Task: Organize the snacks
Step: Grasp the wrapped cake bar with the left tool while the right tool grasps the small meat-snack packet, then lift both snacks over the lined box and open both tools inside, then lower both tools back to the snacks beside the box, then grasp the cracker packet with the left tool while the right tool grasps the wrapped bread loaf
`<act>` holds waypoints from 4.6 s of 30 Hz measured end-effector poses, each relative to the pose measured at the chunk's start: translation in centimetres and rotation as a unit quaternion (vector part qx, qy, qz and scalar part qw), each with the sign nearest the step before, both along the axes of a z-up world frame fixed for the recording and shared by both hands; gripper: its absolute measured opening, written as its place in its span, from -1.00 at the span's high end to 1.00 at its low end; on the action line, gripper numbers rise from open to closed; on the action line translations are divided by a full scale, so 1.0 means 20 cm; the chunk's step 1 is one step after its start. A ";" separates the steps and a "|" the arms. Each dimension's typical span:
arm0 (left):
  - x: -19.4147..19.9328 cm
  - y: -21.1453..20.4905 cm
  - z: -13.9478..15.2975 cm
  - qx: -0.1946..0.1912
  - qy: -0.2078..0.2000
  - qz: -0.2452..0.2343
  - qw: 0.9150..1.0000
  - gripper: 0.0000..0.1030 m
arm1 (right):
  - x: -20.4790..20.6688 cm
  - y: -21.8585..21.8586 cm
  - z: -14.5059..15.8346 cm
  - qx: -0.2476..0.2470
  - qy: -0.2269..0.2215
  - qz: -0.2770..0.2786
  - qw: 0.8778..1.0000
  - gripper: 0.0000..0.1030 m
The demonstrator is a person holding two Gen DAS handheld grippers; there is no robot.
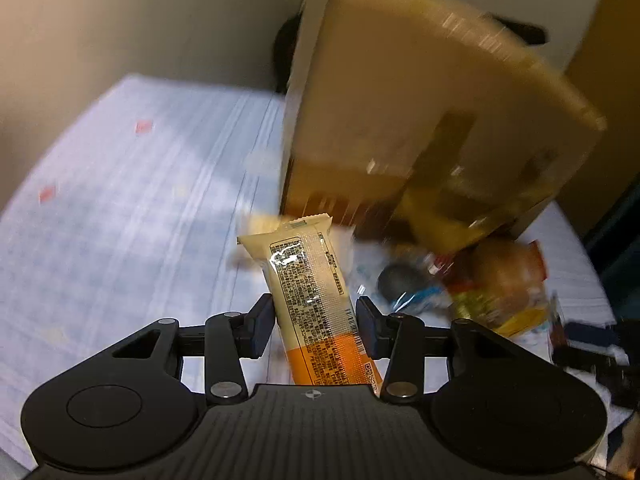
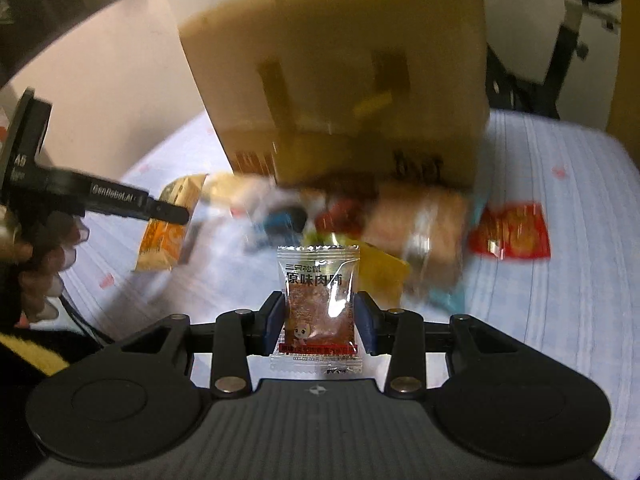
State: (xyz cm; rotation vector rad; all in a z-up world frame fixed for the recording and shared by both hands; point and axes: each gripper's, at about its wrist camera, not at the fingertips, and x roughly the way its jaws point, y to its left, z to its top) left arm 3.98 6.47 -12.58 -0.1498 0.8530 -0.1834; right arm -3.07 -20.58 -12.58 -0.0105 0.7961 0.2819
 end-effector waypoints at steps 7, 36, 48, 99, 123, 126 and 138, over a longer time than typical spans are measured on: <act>-0.06 -0.01 0.34 -0.017 -0.105 -0.037 0.994 0.10 | 0.05 0.01 0.26 0.021 -0.084 0.007 0.996 0.21; 0.69 -0.19 0.60 0.016 -0.164 -0.018 0.986 -0.17 | 0.78 -0.05 0.54 0.030 -0.150 -0.089 0.984 0.11; 0.49 0.13 0.67 0.017 -0.199 0.012 0.980 -0.18 | 0.53 -0.21 0.62 0.049 -0.209 -0.123 0.969 -0.22; 0.53 0.13 -0.17 -0.030 -0.009 -0.025 0.999 -0.42 | 0.39 -0.07 -0.19 -0.022 -0.003 -0.130 0.991 -0.45; 0.34 0.05 -0.13 0.052 -0.035 -0.151 0.987 -0.41 | 0.37 -0.09 -0.20 -0.010 -0.005 -0.135 0.991 -0.45; 0.40 0.02 -0.15 0.068 -0.028 -0.155 0.985 -0.39 | 0.38 -0.08 -0.20 -0.010 -0.004 -0.136 0.991 -0.45; 0.47 0.10 -0.20 0.044 -0.031 -0.116 0.992 -0.39 | 0.37 -0.08 -0.20 -0.006 -0.002 -0.136 0.991 -0.45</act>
